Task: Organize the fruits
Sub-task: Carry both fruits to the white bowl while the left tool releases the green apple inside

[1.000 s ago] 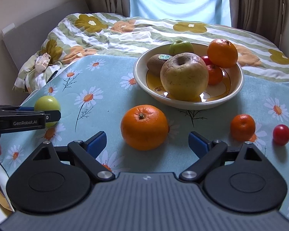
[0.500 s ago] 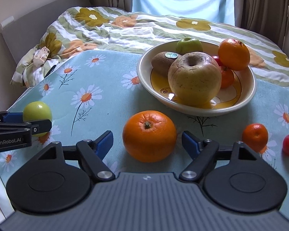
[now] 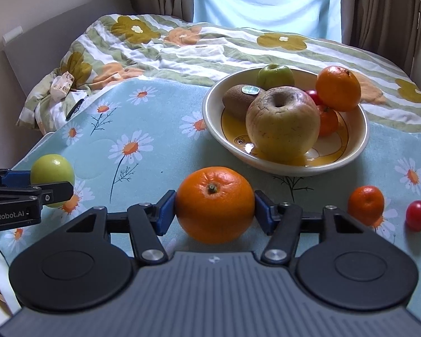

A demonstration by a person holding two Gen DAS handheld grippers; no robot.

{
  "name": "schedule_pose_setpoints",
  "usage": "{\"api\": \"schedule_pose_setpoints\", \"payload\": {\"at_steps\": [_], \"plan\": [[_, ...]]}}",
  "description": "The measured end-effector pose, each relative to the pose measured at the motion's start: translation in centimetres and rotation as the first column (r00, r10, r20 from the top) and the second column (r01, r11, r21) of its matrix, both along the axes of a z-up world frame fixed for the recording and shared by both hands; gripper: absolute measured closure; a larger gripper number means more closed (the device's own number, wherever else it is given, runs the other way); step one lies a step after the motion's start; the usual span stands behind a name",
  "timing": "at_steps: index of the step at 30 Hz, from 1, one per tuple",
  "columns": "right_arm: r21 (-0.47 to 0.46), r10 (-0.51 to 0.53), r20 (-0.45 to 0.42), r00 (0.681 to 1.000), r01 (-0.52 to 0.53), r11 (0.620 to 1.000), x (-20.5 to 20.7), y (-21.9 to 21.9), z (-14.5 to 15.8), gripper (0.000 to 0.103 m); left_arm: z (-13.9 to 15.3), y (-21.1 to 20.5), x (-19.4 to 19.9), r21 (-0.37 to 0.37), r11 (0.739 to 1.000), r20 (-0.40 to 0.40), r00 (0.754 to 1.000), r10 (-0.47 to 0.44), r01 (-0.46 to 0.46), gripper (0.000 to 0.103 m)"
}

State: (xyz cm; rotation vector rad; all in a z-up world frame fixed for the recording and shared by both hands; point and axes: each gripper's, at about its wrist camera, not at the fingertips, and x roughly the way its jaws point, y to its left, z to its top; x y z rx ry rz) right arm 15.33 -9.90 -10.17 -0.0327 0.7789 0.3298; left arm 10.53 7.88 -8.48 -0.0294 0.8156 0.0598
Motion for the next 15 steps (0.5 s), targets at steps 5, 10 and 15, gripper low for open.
{"api": "schedule_pose_setpoints", "payload": {"at_steps": [5,10,15], "plan": [[0.009,-0.006,0.005,1.000,0.006,1.000,-0.8,-0.3,1.6,0.030,1.9,-0.8,-0.7,0.006,1.000,0.030,0.999,-0.029,0.029,0.043],[0.012,-0.018,0.013,1.000,0.018,1.000,-1.6,-0.8,3.8,0.030,4.3,-1.7,-1.1,0.007,0.998,0.060,0.996,-0.070,0.070,0.043],[0.019,-0.044,0.028,0.999,0.044,0.999,-2.5,-1.6,6.3,0.030,6.5,-2.7,-1.3,0.006,0.994,0.087,0.990,-0.110,0.110,0.043]]}}
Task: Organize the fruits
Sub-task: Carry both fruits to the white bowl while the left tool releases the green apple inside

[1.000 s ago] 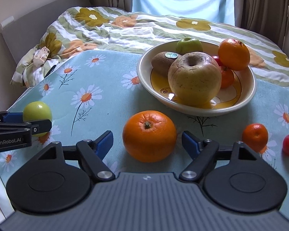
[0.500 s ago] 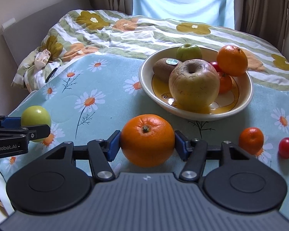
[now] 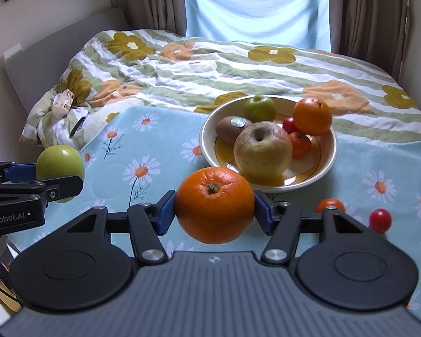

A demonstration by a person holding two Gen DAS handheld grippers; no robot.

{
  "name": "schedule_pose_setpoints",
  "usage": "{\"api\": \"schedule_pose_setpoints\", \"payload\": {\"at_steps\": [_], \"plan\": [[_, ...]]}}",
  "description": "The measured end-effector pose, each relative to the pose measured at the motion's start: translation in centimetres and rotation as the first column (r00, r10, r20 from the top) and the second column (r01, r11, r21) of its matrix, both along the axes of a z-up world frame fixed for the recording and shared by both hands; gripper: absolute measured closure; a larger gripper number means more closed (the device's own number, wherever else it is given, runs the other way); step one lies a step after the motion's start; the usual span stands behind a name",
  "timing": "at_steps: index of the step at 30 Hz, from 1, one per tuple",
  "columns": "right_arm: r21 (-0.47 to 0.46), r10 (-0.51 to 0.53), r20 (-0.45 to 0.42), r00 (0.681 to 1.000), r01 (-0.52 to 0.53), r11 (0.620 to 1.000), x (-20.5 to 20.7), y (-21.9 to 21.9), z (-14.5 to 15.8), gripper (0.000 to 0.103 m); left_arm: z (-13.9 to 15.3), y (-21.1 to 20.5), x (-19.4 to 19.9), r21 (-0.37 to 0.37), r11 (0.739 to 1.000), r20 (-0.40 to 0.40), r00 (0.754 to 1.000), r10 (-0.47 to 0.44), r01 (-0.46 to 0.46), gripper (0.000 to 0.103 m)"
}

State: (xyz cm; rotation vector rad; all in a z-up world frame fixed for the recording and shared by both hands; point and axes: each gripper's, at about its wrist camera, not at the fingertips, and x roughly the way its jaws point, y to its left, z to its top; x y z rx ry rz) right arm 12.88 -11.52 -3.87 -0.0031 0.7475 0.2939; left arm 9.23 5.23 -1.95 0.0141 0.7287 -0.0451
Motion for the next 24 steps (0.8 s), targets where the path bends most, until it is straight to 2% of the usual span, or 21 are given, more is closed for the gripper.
{"api": "schedule_pose_setpoints", "payload": {"at_steps": [5,13,19,24], "plan": [[0.005,-0.026,0.005,1.000,0.026,1.000,-0.5,-1.0,2.3,0.030,2.3,-0.6,0.4,-0.025,0.998,0.027,0.998,-0.048,0.049,0.043],[0.002,-0.093,0.015,0.996,0.093,0.996,-0.5,-3.4,4.2,0.030,4.6,-2.6,2.7,-0.032,0.987,0.072,0.985,-0.154,0.157,0.043],[-0.019,-0.110,0.030,0.994,0.110,0.994,1.1,-5.1,4.7,0.030,4.4,-5.2,5.7,-0.017,0.977,0.070,0.975,-0.212,0.214,0.043],[-0.012,-0.117,0.022,0.993,0.117,0.993,3.3,-7.1,4.1,0.030,3.7,-7.7,8.7,-0.015,0.974,0.055,0.973,-0.224,0.225,0.043]]}}
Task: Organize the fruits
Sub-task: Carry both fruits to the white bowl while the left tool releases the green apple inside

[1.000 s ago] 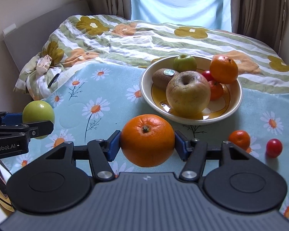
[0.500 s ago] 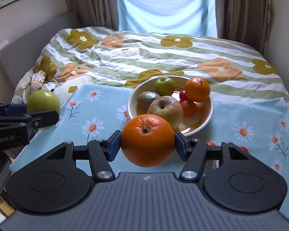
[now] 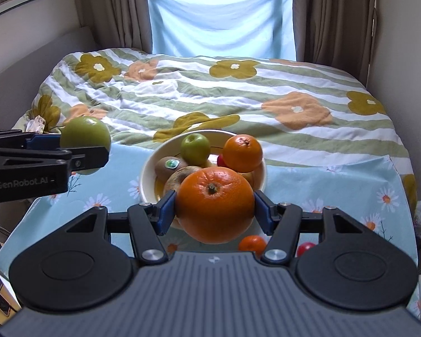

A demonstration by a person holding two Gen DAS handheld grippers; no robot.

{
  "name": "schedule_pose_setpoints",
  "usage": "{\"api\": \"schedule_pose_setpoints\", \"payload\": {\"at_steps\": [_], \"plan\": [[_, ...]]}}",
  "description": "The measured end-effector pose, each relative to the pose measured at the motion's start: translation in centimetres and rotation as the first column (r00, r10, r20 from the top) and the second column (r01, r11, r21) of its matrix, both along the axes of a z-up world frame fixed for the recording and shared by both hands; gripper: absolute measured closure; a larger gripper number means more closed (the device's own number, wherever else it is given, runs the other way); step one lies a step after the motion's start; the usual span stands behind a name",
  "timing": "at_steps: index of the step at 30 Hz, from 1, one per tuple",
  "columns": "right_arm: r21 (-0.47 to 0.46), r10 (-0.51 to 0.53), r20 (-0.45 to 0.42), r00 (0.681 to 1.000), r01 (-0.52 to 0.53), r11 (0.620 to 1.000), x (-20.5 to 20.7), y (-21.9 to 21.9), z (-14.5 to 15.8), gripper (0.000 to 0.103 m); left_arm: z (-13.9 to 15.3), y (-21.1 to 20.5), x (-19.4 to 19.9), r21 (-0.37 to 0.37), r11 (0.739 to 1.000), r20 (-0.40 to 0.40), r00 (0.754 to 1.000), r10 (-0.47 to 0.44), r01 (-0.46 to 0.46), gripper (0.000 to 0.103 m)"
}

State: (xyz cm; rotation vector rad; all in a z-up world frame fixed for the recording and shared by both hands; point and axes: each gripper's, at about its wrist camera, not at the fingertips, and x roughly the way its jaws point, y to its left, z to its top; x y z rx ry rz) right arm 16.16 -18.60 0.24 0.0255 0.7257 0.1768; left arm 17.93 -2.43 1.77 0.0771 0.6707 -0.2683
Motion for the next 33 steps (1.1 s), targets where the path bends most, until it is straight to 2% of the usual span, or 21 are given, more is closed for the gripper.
{"api": "schedule_pose_setpoints", "payload": {"at_steps": [17,26,33], "plan": [[0.035,0.027,-0.051,0.998,-0.025,0.999,6.1,-4.1,-3.0,0.030,-4.3,-5.2,9.1,0.023,1.000,-0.076,0.997,0.005,-0.003,0.043],[0.071,0.020,-0.062,0.998,-0.016,0.997,7.2,-5.0,-4.3,0.030,-6.4,-6.7,10.7,0.068,0.998,-0.067,0.998,0.015,-0.010,0.043],[0.085,0.011,-0.080,0.997,-0.004,0.996,7.6,-5.6,-5.2,0.030,-7.3,-7.4,11.2,0.070,0.998,-0.092,0.996,0.004,0.003,0.043]]}}
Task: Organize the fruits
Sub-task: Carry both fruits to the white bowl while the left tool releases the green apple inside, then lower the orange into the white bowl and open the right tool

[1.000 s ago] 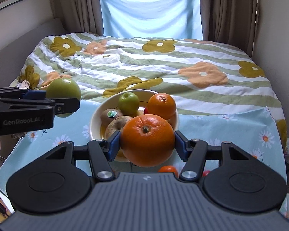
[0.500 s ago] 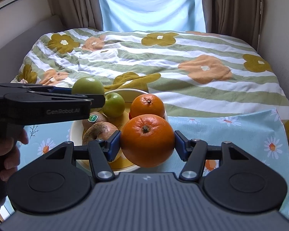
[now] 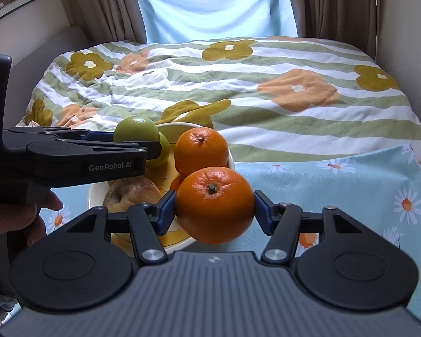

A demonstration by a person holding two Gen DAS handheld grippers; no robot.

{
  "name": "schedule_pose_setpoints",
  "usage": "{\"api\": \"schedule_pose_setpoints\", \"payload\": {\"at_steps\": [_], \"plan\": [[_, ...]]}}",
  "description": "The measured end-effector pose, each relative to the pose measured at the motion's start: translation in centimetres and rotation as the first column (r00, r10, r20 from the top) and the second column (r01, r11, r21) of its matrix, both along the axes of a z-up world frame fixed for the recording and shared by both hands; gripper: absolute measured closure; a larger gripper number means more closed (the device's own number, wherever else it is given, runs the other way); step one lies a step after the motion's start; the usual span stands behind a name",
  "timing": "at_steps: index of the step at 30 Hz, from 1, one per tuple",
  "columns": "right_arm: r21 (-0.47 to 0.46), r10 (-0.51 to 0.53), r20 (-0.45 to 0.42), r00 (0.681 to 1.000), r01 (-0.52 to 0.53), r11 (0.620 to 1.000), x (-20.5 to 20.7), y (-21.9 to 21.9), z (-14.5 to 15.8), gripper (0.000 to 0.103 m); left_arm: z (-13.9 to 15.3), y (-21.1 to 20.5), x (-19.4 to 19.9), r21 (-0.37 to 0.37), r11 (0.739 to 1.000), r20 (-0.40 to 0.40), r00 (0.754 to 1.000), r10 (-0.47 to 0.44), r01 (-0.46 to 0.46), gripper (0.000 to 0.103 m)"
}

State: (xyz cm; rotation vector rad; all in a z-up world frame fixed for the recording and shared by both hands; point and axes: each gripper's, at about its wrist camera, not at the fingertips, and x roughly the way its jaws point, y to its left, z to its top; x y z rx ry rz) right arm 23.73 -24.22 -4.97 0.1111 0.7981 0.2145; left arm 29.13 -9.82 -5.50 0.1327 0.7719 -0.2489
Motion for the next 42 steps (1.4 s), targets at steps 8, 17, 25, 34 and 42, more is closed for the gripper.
{"api": "schedule_pose_setpoints", "payload": {"at_steps": [8,17,25,34,42], "plan": [[-0.003,-0.010,-0.007,1.000,0.010,1.000,0.2,-0.9,-0.6,0.030,0.3,-0.5,-0.6,0.027,1.000,0.054,0.998,-0.011,0.010,0.015],[-0.016,-0.006,-0.005,1.000,0.006,1.000,0.3,-1.3,-0.6,0.030,2.1,1.5,-1.8,0.002,1.000,0.077,0.997,0.022,-0.022,0.007],[0.011,0.038,0.009,0.999,-0.038,0.999,1.0,-0.4,-0.6,0.030,2.6,4.4,-3.5,-0.022,0.997,0.057,0.995,0.080,-0.078,0.002],[0.054,0.071,-0.006,0.997,-0.071,0.996,2.7,1.2,-1.6,0.030,2.4,6.8,-5.3,0.020,0.990,0.068,0.988,0.135,-0.137,0.000],[0.097,0.069,0.003,0.998,-0.069,0.993,3.1,1.2,-2.4,0.021,2.0,7.8,-5.6,-0.003,0.986,0.055,0.985,0.167,-0.167,0.000]]}}
